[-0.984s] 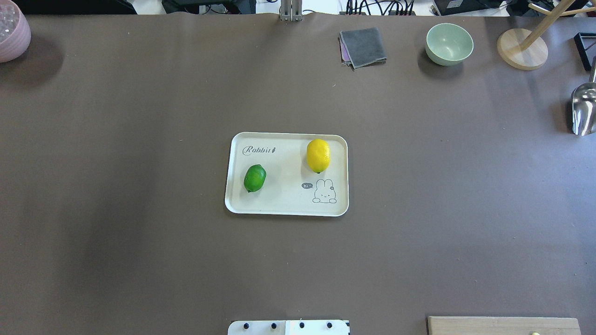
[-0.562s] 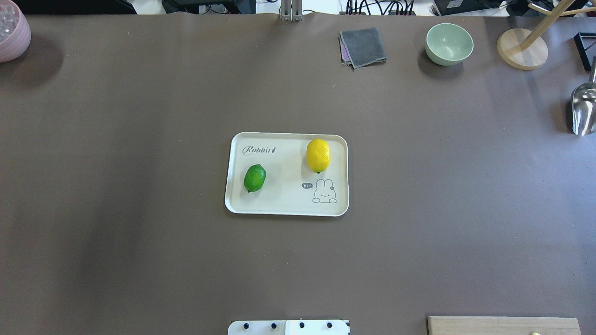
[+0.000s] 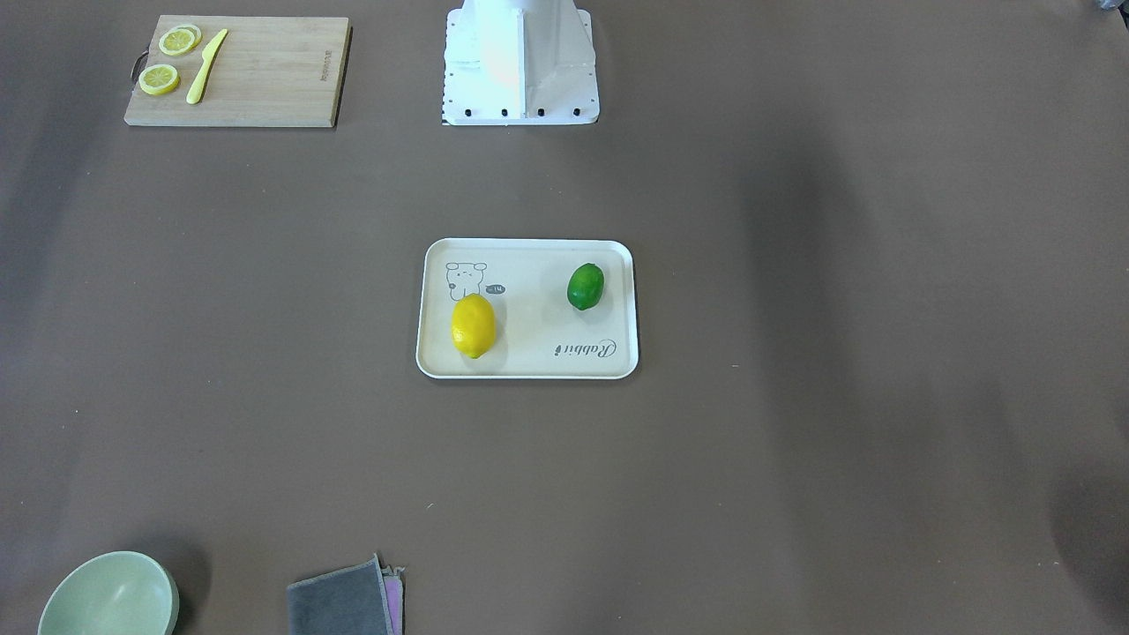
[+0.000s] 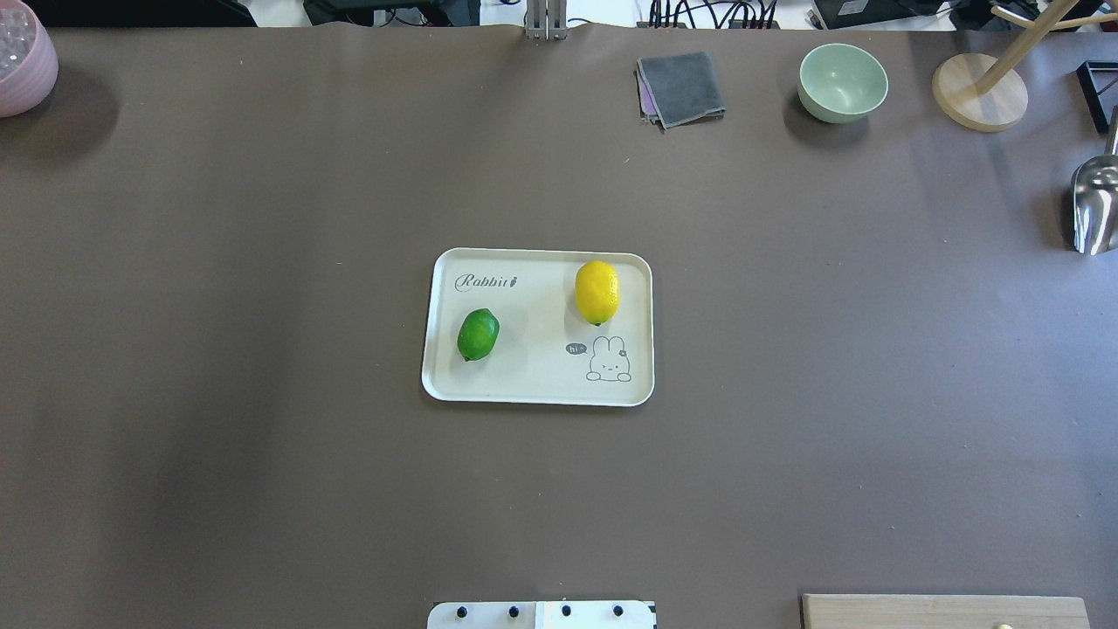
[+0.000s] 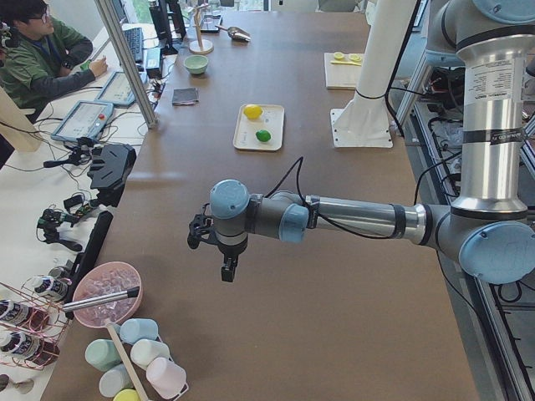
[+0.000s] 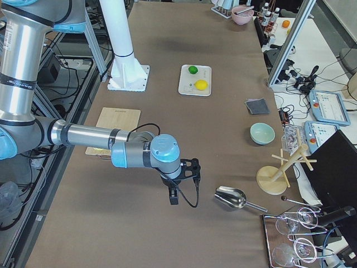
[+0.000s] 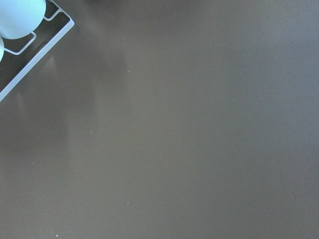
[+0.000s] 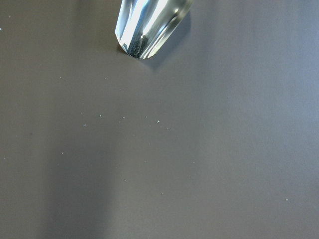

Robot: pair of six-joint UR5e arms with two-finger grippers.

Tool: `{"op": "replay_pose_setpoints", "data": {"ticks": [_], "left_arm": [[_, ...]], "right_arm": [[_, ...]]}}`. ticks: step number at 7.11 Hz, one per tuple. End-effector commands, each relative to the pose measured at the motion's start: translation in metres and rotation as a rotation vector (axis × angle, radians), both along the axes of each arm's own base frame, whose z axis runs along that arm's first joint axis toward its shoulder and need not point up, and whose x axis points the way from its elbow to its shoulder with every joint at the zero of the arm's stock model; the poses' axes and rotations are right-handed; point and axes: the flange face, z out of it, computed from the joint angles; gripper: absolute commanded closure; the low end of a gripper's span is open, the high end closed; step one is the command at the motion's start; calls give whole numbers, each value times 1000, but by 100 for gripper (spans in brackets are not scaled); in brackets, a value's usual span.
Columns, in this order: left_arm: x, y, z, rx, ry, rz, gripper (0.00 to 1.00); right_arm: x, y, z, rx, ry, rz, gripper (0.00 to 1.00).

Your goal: Place all lemons on tray

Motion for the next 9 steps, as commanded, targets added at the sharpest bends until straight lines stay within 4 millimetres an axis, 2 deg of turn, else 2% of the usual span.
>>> {"op": "replay_pose_setpoints", "data": {"ticks": [1, 9], "left_arm": [[0, 1, -1, 4, 1, 0, 2], [1, 0, -1, 4, 1, 2, 2]], "right_arm": [[-2, 0, -2, -16, -23, 18, 0], [-4, 10, 7, -25, -49, 6, 0]]}}
